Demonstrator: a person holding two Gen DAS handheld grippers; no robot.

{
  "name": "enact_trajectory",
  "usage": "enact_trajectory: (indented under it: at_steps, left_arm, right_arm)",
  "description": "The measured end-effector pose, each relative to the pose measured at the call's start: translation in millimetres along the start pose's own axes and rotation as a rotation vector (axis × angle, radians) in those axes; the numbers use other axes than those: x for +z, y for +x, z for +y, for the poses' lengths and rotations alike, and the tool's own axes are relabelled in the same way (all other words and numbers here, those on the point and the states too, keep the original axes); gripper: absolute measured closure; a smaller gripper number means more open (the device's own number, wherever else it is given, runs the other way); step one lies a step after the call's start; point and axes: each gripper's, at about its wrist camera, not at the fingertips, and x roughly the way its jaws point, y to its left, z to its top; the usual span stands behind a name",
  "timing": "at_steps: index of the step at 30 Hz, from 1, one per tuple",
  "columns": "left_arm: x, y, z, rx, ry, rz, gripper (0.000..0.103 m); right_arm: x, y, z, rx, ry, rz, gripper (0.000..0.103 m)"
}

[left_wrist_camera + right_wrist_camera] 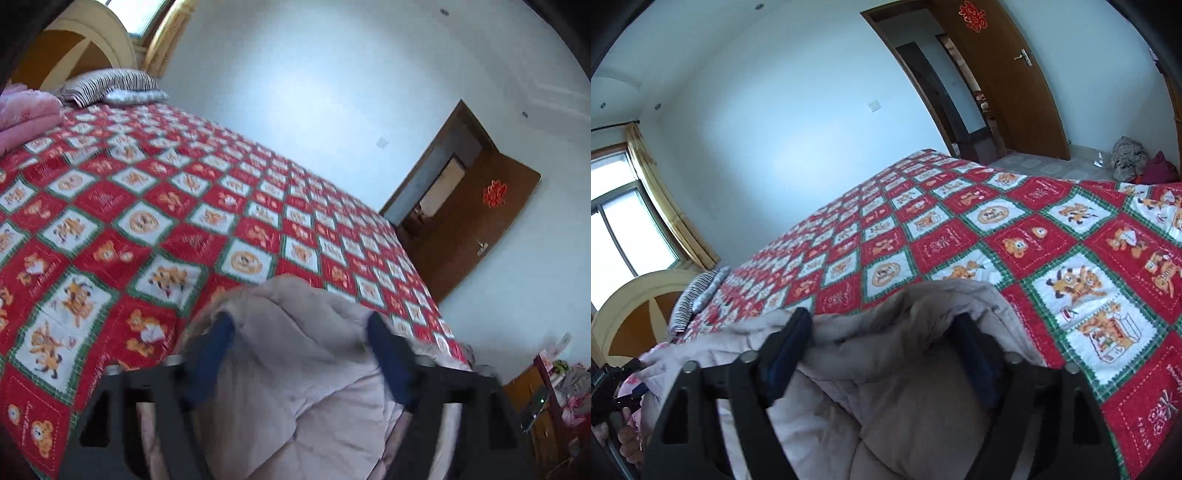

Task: Fold large clothes
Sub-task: 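Open both grippers and press the folded jacket flat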

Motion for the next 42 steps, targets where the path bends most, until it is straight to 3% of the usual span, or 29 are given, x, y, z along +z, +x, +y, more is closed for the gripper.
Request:
enact_trajectory:
  at_steps: [2, 7, 10, 14, 18, 22, 24, 26, 28, 31, 42]
  left_arm:
    - [-1.6, -9.2, -7.8, 0.054, 0.044, -0.095, 0.004]
    - [-30.8, 11.2, -51.4, 0.191, 0.226, -0.061, 0.003]
    - [-54.1, 13.6, -76.8, 0.218, 0.282, -0.043, 0.003]
    - [-89.9, -9.6, -102.0, 0.263, 0.376, -0.128, 0.003]
    - [-113.2, 10.1, -123.1, 0.429, 0.518, -0.192, 0.003]
    - [-92.9, 48.7, -116.1, 0.487, 0.495, -0.093, 0.003]
    - [-92.5, 76.3, -103.8, 0.535, 0.478, -0.006, 0.003]
    - [-100.0, 106.4, -86.3, 0.552, 0.449, 0.121, 0.002]
    - [-98.8, 109.5, -77.7, 0.526, 0.413, 0.104, 0.001]
    - [-100.5, 113.0, -75.0, 0.526, 0.412, 0.099, 0.001]
    - [-101.5, 128.4, -65.1, 0.498, 0.356, 0.168, 0.001]
  right_arm:
    - [1.1, 0.4, 7.4, -0.052, -0.034, -0.042, 0.007]
    - [4.7, -5.0, 30.8, -0.184, -0.118, -0.094, 0.007]
    - [-5.4, -21.3, 57.6, -0.178, -0.204, -0.116, 0.007]
    - [-45.3, -42.9, 93.2, -0.071, -0.323, -0.124, 0.001]
    - [-83.0, -33.1, 123.6, -0.108, -0.495, -0.113, 0.0]
    - [-64.4, 4.6, 123.1, -0.188, -0.474, -0.02, 0.0]
    - [-61.9, 22.4, 116.6, -0.218, -0.462, 0.024, 0.0]
    - [-65.0, 54.5, 104.5, -0.235, -0.449, 0.171, 0.0]
    - [-68.2, 60.0, 92.6, -0.219, -0.399, 0.19, 0.001]
    - [-73.6, 65.7, 93.0, -0.236, -0.42, 0.215, 0.0]
    - [-81.2, 90.9, 94.2, -0.297, -0.46, 0.319, 0.0]
